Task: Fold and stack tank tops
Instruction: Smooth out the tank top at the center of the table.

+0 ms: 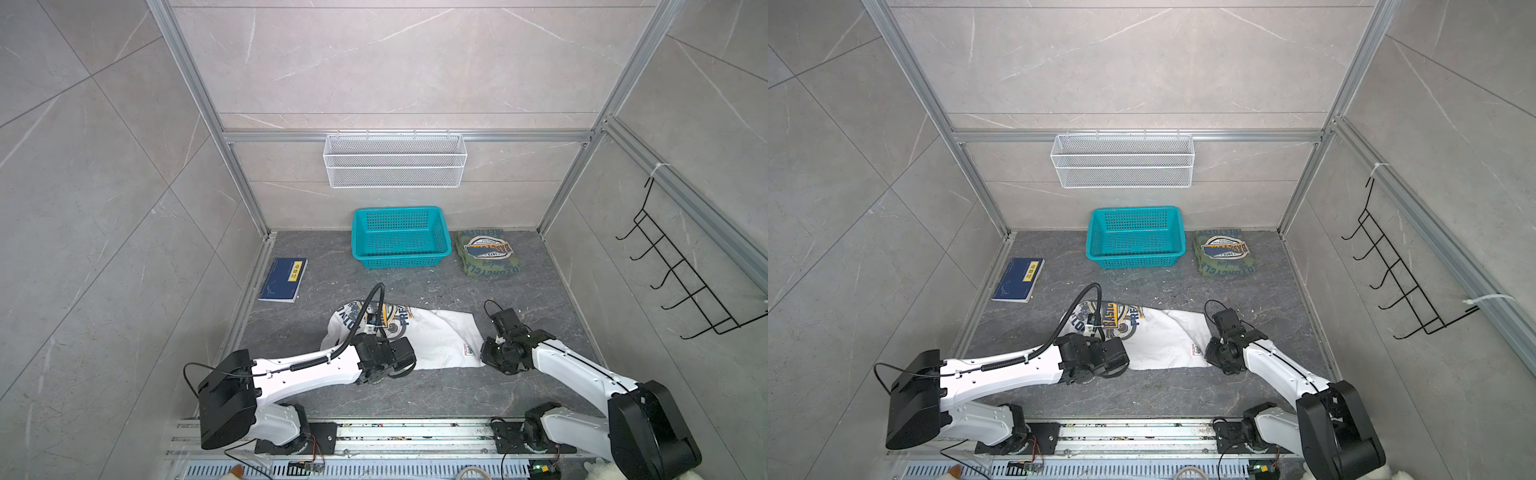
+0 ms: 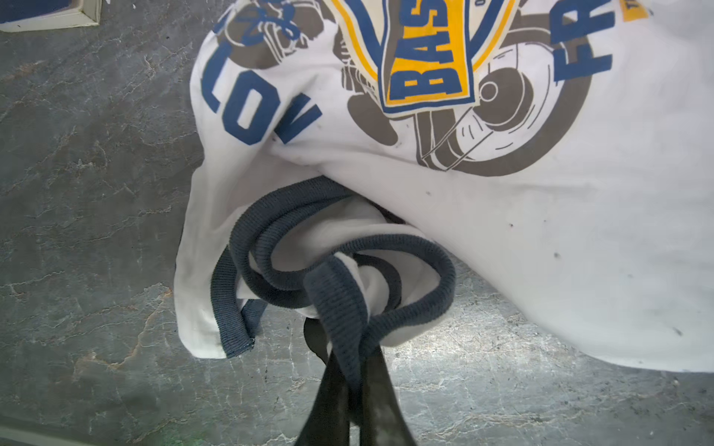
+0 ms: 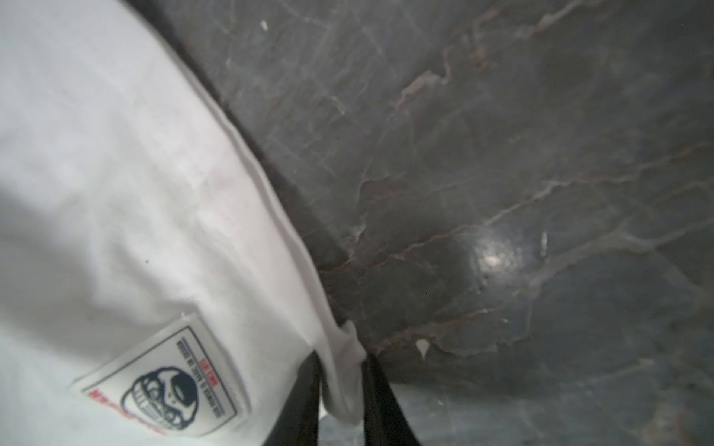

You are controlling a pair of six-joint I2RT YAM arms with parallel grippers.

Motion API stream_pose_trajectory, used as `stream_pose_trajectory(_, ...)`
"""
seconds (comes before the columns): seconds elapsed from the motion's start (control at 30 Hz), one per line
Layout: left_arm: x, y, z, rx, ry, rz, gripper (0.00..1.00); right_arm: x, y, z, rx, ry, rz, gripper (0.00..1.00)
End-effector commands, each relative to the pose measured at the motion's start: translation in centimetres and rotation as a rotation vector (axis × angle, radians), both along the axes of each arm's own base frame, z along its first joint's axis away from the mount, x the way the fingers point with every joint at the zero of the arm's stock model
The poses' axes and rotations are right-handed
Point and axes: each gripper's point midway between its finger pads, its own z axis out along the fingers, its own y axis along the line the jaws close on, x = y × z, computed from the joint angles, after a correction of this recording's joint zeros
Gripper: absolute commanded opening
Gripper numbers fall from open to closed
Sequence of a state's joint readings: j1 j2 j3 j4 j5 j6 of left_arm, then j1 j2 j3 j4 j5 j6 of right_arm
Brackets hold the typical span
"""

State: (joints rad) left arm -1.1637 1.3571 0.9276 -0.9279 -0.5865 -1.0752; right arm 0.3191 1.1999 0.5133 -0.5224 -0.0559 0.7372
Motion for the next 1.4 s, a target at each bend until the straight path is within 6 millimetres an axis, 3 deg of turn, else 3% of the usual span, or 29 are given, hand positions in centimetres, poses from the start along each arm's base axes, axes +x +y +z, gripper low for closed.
stream_pose_trajectory(0.0, 0.9, 2.8, 3.3, 0.021, -0.104, 0.050, 0.00, -0.3, -1.0, 0.6, -0.062, -0.004, 0.000, 0.11)
stream_pose_trajectory(0.13, 1.8, 6.2, 7.5, 0.021, -0.213, 0.089, 0.00, 0.8, -1.9, 5.1, -0.103, -0.122, -0.008, 0.00)
stream_pose_trajectory(0.37, 2.3, 10.9, 16.3, -0.072, -0.451, 0.103, 0.00, 2.7, -2.9, 15.8, -0.122, -0.390, -0.014, 0.00)
stream_pose_trajectory(0.53, 1.4, 13.9, 24.0, -0.153, -0.625, 0.076, 0.00, 2.9, -3.3, 23.3, -0.124, -0.551, 0.013, 0.00)
stream_pose_trajectory(0.67, 0.2, 15.4, 28.1, -0.242, -0.708, 0.015, 0.00, 1.5, -3.6, 29.4, -0.097, -0.687, 0.031, 0.00)
stream_pose_trajectory(0.8, -1.2, 16.7, 30.0, -0.291, -0.733, -0.037, 0.00, -1.3, -4.2, 34.3, -0.066, -0.786, 0.043, 0.00)
stream_pose_trajectory(0.93, -2.3, 16.4, 31.7, -0.366, -0.733, -0.124, 0.00, -4.0, -4.6, 38.1, -0.032, -0.871, 0.064, 0.00)
stream_pose_trajectory(1.0, -2.2, 16.1, 32.1, -0.364, -0.738, -0.128, 0.00, -4.5, -4.6, 39.7, -0.012, -0.905, 0.063, 0.01)
stream_pose_trajectory(1.1, -1.0, 15.0, 32.1, -0.326, -0.741, -0.106, 0.00, -2.9, -3.9, 40.1, -0.005, -0.890, 0.068, 0.01)
stream_pose_trajectory(1.3, 2.9, 14.8, 28.8, 0.009, -0.744, 0.134, 0.00, 4.6, -2.8, 35.2, -0.124, -0.733, 0.052, 0.00)
stream_pose_trajectory(1.37, 4.8, 14.2, 26.3, 0.086, -0.655, 0.176, 0.00, 7.4, -1.9, 32.8, -0.145, -0.684, 0.067, 0.00)
